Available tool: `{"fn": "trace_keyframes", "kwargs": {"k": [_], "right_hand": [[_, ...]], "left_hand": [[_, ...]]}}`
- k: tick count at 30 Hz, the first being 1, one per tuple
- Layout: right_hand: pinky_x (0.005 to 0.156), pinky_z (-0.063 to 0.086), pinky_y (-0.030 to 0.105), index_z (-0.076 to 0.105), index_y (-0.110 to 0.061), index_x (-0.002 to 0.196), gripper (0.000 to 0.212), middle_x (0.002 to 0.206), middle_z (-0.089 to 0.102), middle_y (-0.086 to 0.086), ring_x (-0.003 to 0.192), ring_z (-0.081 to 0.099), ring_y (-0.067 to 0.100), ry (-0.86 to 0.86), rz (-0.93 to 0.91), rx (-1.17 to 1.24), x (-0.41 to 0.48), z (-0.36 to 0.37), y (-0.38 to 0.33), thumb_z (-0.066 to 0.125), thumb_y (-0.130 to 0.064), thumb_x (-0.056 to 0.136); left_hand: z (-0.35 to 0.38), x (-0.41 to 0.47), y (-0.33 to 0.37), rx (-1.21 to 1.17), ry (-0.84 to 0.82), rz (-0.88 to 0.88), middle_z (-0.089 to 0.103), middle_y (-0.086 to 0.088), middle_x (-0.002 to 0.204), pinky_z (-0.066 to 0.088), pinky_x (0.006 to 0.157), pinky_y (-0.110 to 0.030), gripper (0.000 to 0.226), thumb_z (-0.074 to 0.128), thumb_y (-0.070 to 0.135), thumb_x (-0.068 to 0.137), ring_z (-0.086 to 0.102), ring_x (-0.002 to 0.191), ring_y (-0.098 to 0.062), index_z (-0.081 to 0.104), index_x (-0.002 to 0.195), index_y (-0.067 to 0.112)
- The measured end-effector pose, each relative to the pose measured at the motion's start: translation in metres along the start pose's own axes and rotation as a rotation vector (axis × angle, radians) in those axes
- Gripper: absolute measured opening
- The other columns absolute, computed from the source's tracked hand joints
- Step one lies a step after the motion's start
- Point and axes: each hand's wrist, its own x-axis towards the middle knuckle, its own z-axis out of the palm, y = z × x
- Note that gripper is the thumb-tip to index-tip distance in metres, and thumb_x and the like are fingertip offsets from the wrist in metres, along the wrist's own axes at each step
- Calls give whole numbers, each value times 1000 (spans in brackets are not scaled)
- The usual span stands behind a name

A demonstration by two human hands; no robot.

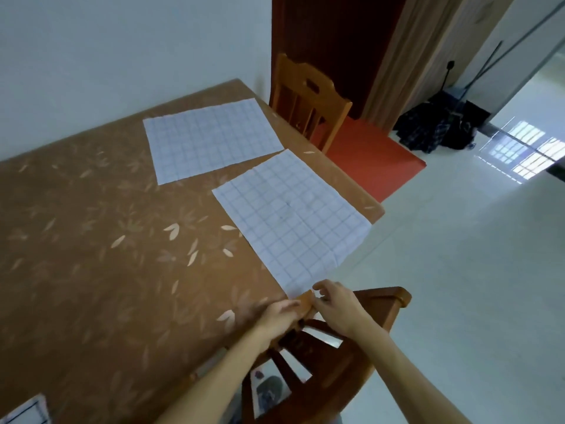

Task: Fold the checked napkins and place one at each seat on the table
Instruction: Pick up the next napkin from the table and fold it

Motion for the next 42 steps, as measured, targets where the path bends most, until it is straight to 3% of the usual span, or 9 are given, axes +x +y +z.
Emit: {"fn": "trace_keyframes", "kwargs": {"k": [3, 6, 11, 17, 21, 25, 28, 38, 42], "right_hand": [[101, 48, 36, 58, -18, 132, 40, 128, 59, 10, 117, 60, 24, -59, -29, -57, 21, -9, 20, 54, -34, 95], [98, 50, 41, 59, -16, 128, 36, 119, 59, 13, 112, 62, 30, -112, -77, -154, 38, -22, 36, 52, -26, 95], [111, 41, 39, 41, -20, 147, 57, 147, 45, 9, 134, 45, 30, -87, -262, -381, 55, -43, 53, 59, -16, 93], [124, 17, 44, 20, -14, 157, 86, 165, 15, 17, 153, 16, 34, 80, -499, -504, 69, -51, 39, 72, -19, 88], [108, 44, 47, 57, -8, 136, 74, 144, 55, 21, 134, 52, 38, 206, -613, -517, 80, -53, 31, 85, -7, 68], [107, 44, 48, 69, -8, 121, 57, 130, 67, 16, 127, 59, 38, 205, -700, -529, 88, -69, 32, 75, 12, 68], [107, 42, 39, 67, -13, 124, 47, 122, 70, 9, 119, 63, 32, 175, -732, -552, 90, -85, 29, 63, 7, 82], [99, 46, 33, 66, -24, 120, 33, 106, 75, -1, 96, 69, 20, 154, -687, -487, 99, -115, 16, 61, -9, 91], [63, 50, 21, 70, -26, 96, 6, 88, 72, -5, 78, 64, 15, -34, -603, -289, 103, -115, 7, 64, -24, 95]], "left_hand": [[21, 25, 5, -204, 115, -63, 62, 7, 121, 44, 56, -10, 44, 60, 16, 98, 55, 83, 4, 54, 141, 20], [37, 37, 7, -357, 276, -82, 60, 0, 135, 47, 82, -17, 42, 64, 17, 96, 60, 100, -8, 58, 138, 13], [45, 29, 14, -612, 500, -26, 74, -8, 116, 53, 94, -30, 25, 76, 10, 87, 68, 108, -18, 73, 112, 9], [39, -30, 51, -935, 414, 162, 75, -20, 107, 60, 90, -36, 24, 71, -5, 85, 73, 103, -28, 71, 109, -5], [36, -61, 66, -916, 419, 255, 74, -12, 88, 61, 86, -32, 30, 67, -17, 81, 75, 94, -25, 73, 106, -2], [30, -87, 69, -614, 690, 297, 79, 0, 97, 57, 81, -25, 29, 81, -3, 75, 74, 95, -12, 78, 98, 15], [17, -98, 62, -372, 946, 292, 78, 12, 91, 56, 70, -16, 21, 81, 9, 80, 72, 90, -3, 77, 93, 25], [-44, -136, 51, -168, 1218, 312, 66, 4, 117, 51, 98, -42, 24, 69, 15, 91, 62, 110, -17, 66, 92, 39], [-55, -148, 37, -341, 1172, 339, 67, -4, 94, 49, 74, -19, 8, 65, 10, 94, 62, 89, -19, 70, 93, 16]]}}
